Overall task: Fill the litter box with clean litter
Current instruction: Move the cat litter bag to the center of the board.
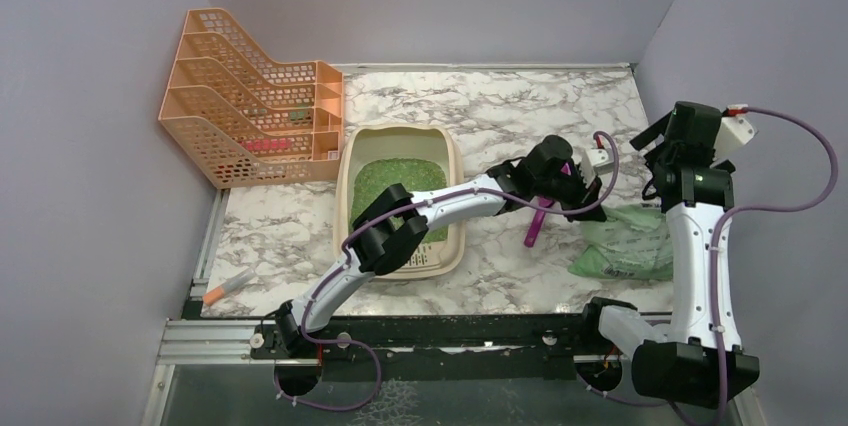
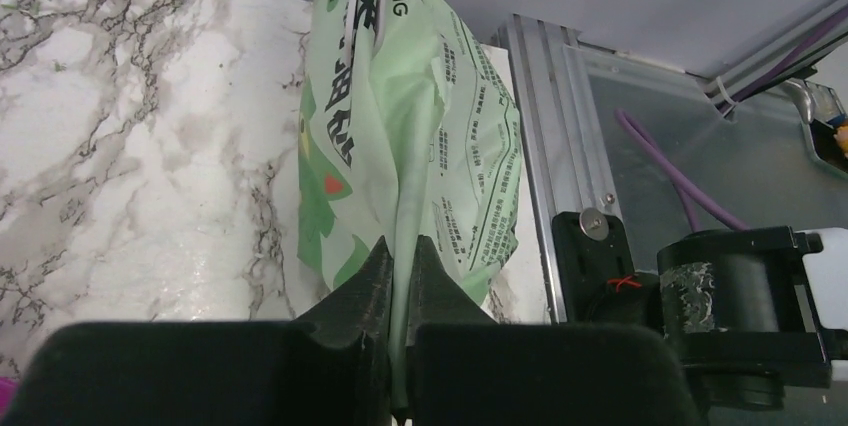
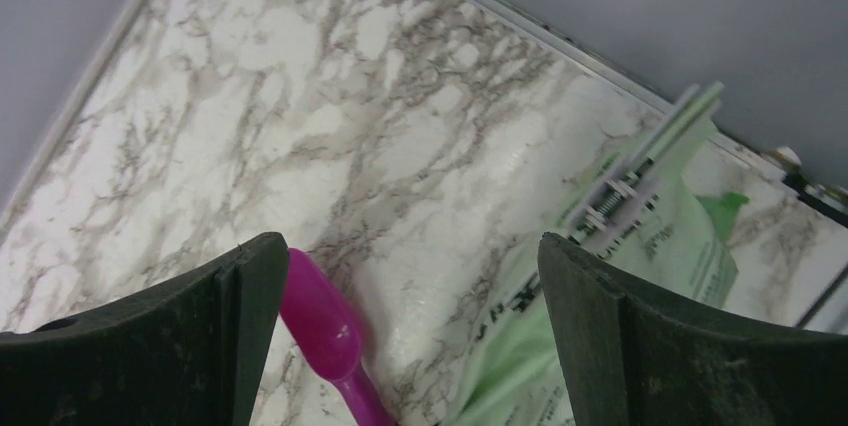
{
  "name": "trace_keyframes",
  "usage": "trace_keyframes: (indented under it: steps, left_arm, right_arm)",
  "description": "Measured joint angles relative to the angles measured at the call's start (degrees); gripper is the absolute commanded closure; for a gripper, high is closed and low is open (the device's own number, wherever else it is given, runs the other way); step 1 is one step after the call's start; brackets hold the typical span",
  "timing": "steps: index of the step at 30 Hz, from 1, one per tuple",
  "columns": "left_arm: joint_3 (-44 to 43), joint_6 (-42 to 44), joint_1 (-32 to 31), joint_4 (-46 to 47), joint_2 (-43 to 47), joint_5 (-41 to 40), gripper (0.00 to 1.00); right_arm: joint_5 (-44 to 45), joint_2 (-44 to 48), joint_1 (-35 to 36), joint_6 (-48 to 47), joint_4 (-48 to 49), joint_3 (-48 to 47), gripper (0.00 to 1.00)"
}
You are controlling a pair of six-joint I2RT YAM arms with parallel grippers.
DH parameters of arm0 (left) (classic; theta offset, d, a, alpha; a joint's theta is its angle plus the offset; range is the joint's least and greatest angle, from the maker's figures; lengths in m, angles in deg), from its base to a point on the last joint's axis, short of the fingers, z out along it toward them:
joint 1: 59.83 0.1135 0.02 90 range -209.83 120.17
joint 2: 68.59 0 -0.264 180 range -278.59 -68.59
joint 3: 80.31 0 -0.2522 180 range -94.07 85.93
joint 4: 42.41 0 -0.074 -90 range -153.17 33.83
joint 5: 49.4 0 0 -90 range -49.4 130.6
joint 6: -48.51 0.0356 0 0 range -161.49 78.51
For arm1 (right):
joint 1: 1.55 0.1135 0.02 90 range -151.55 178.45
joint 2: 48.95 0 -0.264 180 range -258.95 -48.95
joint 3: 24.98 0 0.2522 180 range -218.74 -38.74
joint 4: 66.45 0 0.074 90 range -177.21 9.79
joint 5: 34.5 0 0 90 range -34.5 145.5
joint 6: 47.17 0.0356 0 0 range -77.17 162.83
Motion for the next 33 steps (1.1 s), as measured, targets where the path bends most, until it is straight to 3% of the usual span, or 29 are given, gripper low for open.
trace_keyframes:
  steps: [6, 11, 19, 33]
  left_arm:
    - [0.3, 3.1, 0.0, -0.9, 0.1, -0.4, 1.0]
    - [-2.7, 9.2, 0.2, -7.0, 0.2, -3.8, 1.0]
    - [-4.2, 18.5, 4.6, -16.0, 1.4, -2.4, 1.0]
    - [-6.1, 30.0, 17.0, -28.7, 4.1, 1.2, 1.0]
  right_arm:
    - [4.8, 3.2, 0.0, 3.8, -5.7, 3.6, 0.0]
    - [5.0, 5.0, 0.0, 4.3, -7.2, 3.6, 0.0]
    - [4.6, 5.1, 0.0, 3.8, -8.3, 2.8, 0.0]
    - [-10.3, 5.9, 0.0, -5.9, -2.7, 4.8, 0.0]
